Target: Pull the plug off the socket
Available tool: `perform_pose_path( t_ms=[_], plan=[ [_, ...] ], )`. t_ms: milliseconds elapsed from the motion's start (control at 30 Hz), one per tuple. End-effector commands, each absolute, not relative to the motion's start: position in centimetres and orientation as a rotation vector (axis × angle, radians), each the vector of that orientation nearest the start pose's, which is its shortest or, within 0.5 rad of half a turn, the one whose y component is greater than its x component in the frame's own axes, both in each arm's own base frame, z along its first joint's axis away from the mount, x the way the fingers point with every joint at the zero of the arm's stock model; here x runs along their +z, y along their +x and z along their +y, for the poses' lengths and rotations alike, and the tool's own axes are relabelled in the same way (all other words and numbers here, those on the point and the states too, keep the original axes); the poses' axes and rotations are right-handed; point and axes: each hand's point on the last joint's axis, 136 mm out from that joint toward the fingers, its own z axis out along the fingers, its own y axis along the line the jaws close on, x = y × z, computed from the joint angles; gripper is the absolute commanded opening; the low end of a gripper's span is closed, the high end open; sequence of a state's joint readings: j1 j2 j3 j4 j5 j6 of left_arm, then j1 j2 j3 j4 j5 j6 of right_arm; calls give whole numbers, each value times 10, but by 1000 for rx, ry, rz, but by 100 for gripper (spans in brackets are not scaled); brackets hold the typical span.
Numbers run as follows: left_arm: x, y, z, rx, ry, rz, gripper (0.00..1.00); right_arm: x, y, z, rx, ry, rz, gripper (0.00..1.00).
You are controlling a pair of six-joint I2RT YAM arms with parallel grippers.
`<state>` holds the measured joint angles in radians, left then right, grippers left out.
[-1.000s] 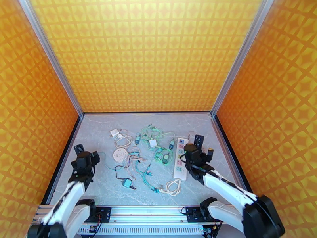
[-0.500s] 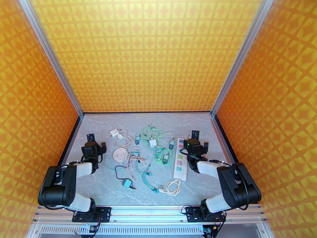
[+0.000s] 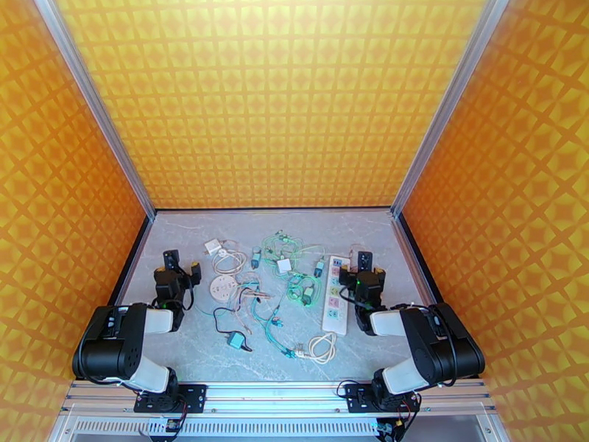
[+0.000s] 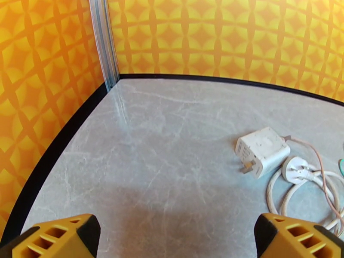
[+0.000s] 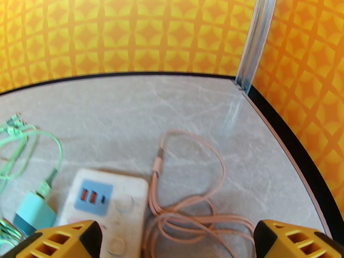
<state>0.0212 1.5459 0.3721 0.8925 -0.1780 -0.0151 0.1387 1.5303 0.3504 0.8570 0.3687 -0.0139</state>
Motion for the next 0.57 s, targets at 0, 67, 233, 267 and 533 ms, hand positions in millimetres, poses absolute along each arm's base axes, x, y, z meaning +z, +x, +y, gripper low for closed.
perform_pose_path(
  t_ms=[0, 67, 233, 267, 533],
  plan=[
    [110, 398, 34, 157, -125, 1830, 99, 116, 392, -12, -254, 151, 1817, 98],
    [110, 398, 35, 158, -125, 1829, 99, 116, 392, -11, -249, 148, 1818, 98],
    [110, 398, 34, 157, -125, 1827, 99, 116, 391, -11, -250, 147, 1819, 98],
    [110, 398, 34, 157, -123, 1828, 99, 116, 391, -11, -250, 147, 1818, 98],
    [110, 398, 35, 158, -125, 1828, 99, 116, 392, -11, -248, 148, 1817, 99]
  ],
)
